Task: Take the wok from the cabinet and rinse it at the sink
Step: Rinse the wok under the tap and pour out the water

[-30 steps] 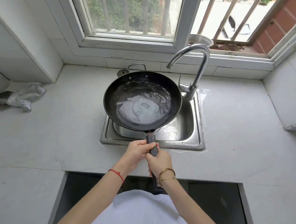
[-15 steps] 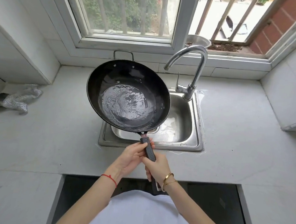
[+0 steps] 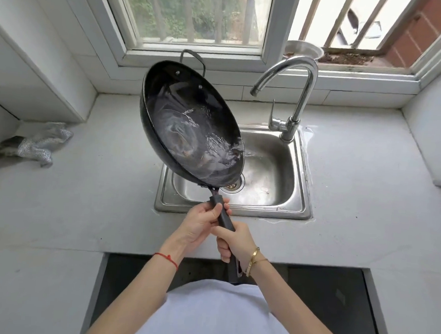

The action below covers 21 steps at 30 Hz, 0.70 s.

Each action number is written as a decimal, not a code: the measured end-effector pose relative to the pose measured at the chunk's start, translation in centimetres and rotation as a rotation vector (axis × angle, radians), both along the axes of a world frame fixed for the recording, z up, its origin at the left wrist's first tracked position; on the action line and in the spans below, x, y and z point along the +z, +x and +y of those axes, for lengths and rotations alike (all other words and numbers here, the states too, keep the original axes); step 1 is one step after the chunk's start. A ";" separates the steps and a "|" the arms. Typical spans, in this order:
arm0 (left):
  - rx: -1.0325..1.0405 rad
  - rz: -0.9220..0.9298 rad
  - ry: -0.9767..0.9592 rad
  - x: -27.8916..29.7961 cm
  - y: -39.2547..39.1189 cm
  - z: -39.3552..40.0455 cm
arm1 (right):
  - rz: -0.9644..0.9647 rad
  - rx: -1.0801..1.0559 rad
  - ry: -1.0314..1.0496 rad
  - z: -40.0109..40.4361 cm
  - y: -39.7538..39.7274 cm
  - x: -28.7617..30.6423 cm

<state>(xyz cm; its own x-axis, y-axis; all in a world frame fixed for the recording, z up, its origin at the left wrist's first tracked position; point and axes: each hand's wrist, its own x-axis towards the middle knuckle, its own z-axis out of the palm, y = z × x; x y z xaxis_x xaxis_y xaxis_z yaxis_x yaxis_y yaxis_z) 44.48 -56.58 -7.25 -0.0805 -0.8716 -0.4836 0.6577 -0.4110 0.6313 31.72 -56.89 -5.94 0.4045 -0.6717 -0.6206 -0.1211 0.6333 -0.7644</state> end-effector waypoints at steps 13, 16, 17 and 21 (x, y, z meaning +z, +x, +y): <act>0.035 -0.388 0.021 -0.1 0.3 0.7 | 0.340 -0.012 -0.319 1.4 1.4 -0.7; 0.043 -0.468 -0.002 0.5 0.2 0.9 | 0.202 -0.019 -0.266 1.3 1.0 -0.4; 0.055 -0.488 -0.010 0.9 0.3 0.9 | 0.158 -0.022 -0.254 1.2 1.1 -0.2; 0.089 -0.589 -0.026 2.9 1.1 1.1 | -0.005 -0.020 -0.196 1.1 1.9 1.4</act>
<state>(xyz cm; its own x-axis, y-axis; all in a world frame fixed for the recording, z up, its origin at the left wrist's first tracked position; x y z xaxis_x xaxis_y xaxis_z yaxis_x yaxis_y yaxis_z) 45.58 -55.51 -4.40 0.2683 -0.8749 -0.4032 0.2252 -0.3500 0.9093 33.60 -55.74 -4.59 0.3926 -0.7877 -0.4748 -0.1056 0.4742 -0.8740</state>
